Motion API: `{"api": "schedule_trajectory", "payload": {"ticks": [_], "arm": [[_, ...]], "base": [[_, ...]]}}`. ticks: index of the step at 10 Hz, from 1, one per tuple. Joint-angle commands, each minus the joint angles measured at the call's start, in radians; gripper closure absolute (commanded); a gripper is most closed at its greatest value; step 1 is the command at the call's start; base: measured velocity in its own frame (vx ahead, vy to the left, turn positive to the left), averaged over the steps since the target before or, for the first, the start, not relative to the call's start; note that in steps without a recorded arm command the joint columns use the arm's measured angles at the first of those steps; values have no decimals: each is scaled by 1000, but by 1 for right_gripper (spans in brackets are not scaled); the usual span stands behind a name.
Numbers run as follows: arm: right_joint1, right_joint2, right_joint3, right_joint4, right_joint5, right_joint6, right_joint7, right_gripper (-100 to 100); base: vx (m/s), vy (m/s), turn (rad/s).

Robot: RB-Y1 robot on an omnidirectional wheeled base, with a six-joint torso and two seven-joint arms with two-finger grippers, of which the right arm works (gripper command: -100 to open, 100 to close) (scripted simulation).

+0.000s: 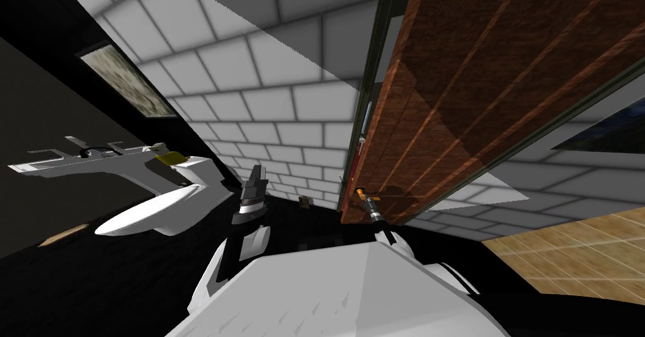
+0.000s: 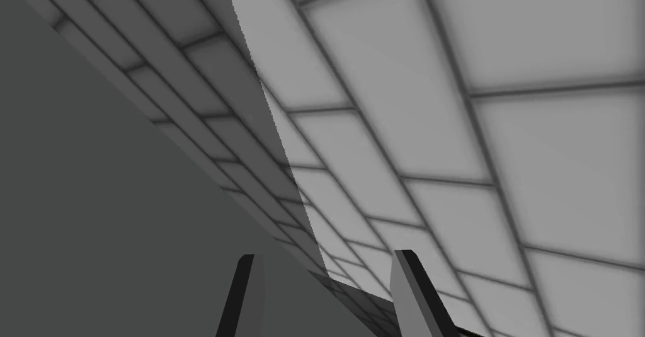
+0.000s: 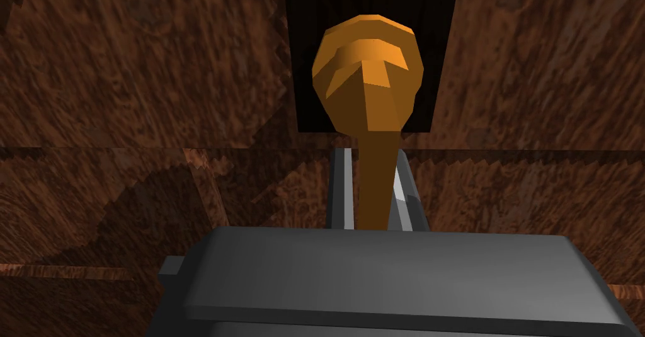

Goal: Pull the door open

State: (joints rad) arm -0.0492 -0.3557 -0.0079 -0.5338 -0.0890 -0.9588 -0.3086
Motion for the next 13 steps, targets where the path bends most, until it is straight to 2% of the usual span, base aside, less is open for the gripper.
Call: {"api": "schedule_trajectory", "payload": {"ticks": [1, 3, 4, 5, 12, 13], "arm": [[6, 2, 8, -14, 2, 3, -3, 100], [4, -2, 4, -13, -1, 4, -3, 100], [23, -15, 19, -12, 7, -18, -22, 100], [28, -19, 22, -12, 9, -25, -27, 100], [94, -77, 70, -9, 34, -123, -101, 100], [85, -70, 63, -6, 31, -112, -90, 100]], "base": [[-206, -70, 176], [-151, -71, 72], [-139, -27, 151], [-183, -28, 127], [-189, -56, 111], [-87, -32, 23]]}}
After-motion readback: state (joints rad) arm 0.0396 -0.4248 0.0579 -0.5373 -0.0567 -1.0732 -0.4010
